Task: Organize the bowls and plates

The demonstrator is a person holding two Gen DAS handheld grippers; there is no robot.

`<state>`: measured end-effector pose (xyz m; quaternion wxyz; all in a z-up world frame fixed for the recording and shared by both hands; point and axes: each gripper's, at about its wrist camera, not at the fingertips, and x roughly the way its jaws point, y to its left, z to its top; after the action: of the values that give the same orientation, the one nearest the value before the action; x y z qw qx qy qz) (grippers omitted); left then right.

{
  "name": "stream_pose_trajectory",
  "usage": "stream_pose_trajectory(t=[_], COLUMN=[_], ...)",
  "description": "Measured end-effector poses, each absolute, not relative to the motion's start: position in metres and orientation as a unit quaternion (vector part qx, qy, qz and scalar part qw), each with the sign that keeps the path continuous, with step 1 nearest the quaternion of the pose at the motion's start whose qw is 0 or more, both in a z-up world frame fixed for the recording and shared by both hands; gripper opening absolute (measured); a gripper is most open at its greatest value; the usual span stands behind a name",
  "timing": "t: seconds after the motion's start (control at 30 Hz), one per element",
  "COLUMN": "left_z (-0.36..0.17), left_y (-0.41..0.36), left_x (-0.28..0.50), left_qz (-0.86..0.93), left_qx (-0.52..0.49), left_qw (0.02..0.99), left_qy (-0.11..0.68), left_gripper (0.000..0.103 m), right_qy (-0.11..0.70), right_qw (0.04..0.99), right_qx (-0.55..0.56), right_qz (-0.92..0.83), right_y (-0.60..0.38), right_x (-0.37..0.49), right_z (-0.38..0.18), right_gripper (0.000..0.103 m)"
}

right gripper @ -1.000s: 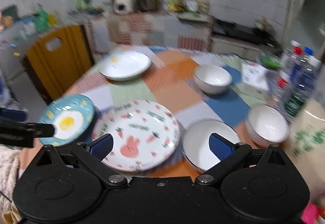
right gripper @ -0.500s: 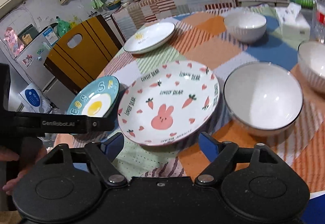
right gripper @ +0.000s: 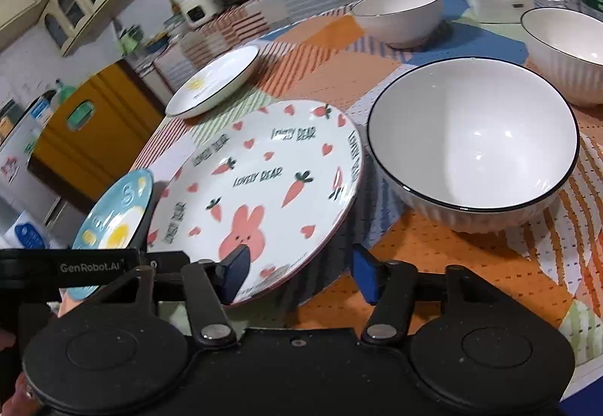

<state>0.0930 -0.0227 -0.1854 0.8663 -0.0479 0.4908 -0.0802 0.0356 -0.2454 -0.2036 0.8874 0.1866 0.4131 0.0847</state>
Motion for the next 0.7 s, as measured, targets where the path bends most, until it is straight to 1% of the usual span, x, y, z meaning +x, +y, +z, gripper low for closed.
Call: stream_pose_trajectory(t=[0.07, 0.17, 0.2, 0.3, 0.4, 0.5, 0.7], left_z=[-0.188, -0.193, -0.193, -0.194, -0.192, -0.187, -0.171], left_y=[-0.022, -0.021, -0.02, -0.019, -0.021, -0.021, -0.02], left_x=[0.097, 0.102, 0.104, 0.107, 0.106, 0.105, 0.094], left_qz=[-0.077, -0.077, -0.074, -0.074, -0.08, -0.085, -0.088], left_qx=[-0.055, -0.063, -0.069, -0.076, -0.055, -0.038, 0.001], left_qw=[0.867, 0.872, 0.873, 0.873, 0.872, 0.869, 0.883], left_qy=[0.488, 0.478, 0.478, 0.475, 0.479, 0.486, 0.46], left_gripper=[0.032, 0.032, 0.032, 0.03, 0.029, 0.029, 0.029], right_qy=[0.405, 0.393, 0.388, 0.382, 0.383, 0.387, 0.387], right_qw=[0.892, 0.898, 0.902, 0.902, 0.902, 0.905, 0.904], right_qx=[0.182, 0.18, 0.176, 0.188, 0.186, 0.158, 0.152], right_qz=[0.082, 0.081, 0.077, 0.067, 0.074, 0.079, 0.1], right_y=[-0.244, -0.247, -0.248, -0.254, -0.258, -0.252, -0.253], right_x=[0.039, 0.045, 0.046, 0.05, 0.051, 0.05, 0.05], right_z=[-0.206, -0.209, -0.21, -0.213, -0.214, -0.211, -0.206], right_gripper=[0.049, 0.045, 0.042, 0.023, 0.022, 0.023, 0.023])
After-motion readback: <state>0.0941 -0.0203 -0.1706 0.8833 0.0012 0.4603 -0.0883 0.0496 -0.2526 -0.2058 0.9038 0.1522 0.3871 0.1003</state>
